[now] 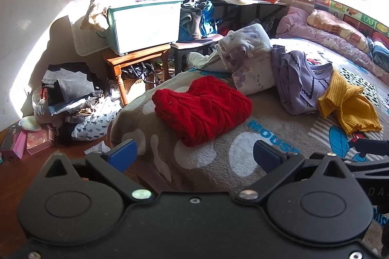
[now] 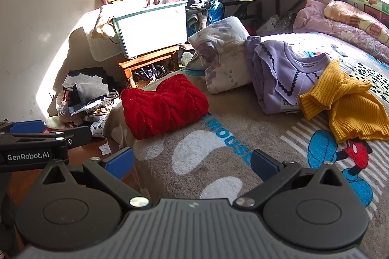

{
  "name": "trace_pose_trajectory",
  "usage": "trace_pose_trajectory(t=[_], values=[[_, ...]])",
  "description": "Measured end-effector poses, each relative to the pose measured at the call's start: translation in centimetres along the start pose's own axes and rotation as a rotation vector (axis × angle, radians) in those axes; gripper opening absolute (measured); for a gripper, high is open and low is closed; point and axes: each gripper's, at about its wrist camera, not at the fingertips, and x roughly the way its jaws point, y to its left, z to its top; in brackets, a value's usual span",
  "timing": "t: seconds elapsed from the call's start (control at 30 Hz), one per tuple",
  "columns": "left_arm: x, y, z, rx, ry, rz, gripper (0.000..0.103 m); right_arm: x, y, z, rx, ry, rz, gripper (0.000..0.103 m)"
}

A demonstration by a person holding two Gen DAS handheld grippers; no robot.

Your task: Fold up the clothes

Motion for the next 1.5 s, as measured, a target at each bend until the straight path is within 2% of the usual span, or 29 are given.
trace_pose_trajectory(t=[0.3, 0.93, 1.3, 1.37, 1.43, 1.5], values=[[0.1, 0.3, -0.2, -0.023, 0.022, -0.046, 0.103, -0.1, -0.1, -0.2, 0.005, -0.003, 0.007, 0.102], [-0.6, 0.1, -0.4, -0.013, -0.028, -0.004, 0.103, 0.0, 0.0, -0.7, 0.008, -0.003, 0.020, 0.102], [-0.2, 0.7, -0.4, -0.057, 0.002, -0.058, 0.103, 0.0, -0.2, -1.1, 0.013, 0.002, 0.020, 0.102], [-0.3, 0.9, -0.3, -0.069, -0.006, -0.061, 0.103, 0.0, -0.2, -1.2, 0.013, 0.002, 0.020, 0.102], [-0.4, 0.8, -0.3, -0.068, -0.028, -0.030, 0.103, 0.1, -0.3, -1.2, 0.014, 0.004, 0.021, 0.102], [-0.8, 1.0, -0.4, -0.076, -0.089, -0.012, 0.103, 0.2, -0.3, -1.3, 0.016, 0.005, 0.022, 0.102]])
